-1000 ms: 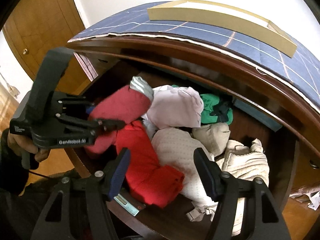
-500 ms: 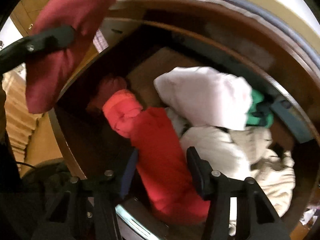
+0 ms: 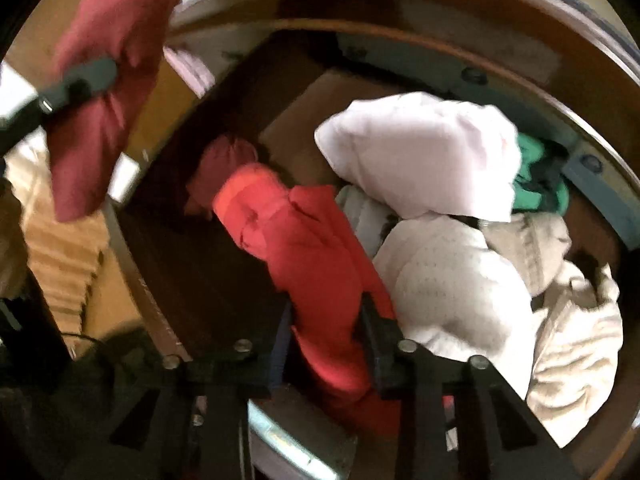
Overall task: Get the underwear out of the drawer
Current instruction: 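Lift both red socks up to the tray with both tools, then open both tools to release the red socks in the tray, then lower both tools back into the drawer toward the remaining clothes, then grasp a red sock with the left tool while the right tool grasps white dotted underwear, then lift the red sock and white underwear up toward the tray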
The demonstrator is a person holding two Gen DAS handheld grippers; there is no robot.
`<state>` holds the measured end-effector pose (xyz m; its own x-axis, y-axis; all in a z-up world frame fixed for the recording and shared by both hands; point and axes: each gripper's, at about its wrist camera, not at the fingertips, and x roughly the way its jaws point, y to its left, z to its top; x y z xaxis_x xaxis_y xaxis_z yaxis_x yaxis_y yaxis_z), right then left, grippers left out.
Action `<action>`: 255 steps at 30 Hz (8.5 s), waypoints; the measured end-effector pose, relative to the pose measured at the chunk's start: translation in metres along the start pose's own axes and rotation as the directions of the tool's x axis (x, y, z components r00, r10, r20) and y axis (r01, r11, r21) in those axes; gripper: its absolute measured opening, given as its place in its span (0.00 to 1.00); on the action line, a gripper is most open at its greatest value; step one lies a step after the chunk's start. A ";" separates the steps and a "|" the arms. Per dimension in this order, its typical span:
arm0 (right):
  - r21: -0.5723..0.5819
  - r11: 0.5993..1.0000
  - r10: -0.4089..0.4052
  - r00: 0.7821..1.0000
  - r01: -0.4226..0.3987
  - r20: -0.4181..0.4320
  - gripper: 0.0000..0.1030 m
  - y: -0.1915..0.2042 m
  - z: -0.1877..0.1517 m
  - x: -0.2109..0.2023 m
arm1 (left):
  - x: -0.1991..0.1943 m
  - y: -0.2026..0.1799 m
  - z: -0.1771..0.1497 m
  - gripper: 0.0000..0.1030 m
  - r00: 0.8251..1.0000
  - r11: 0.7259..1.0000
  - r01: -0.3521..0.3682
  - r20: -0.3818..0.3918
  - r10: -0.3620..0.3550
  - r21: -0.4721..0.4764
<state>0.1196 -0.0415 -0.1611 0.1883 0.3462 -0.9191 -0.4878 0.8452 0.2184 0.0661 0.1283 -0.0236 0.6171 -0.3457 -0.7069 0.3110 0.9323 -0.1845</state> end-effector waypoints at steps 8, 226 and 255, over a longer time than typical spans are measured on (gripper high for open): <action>0.220 0.964 0.098 0.968 -0.150 0.233 0.29 -0.017 -0.016 -0.064 | 0.000 -0.009 0.003 0.27 1.000 1.000 0.020 0.020 -0.020 -0.010; 0.426 0.845 0.094 0.874 -0.324 0.477 0.29 -0.092 -0.074 -0.107 | 0.131 -0.007 0.008 0.62 0.908 0.994 0.032 -0.419 0.016 0.108; 0.468 0.802 0.090 0.849 -0.372 0.521 0.30 -0.097 -0.086 -0.114 | 0.153 -0.008 -0.018 0.31 0.844 0.993 0.081 -0.536 -0.021 0.089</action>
<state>0.0721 -0.1979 -0.1056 0.5598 0.5819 -0.5899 -0.0620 0.7393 0.6705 0.1450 0.0698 -0.1420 0.1271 -0.2543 -0.9587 0.4229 0.8882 -0.1796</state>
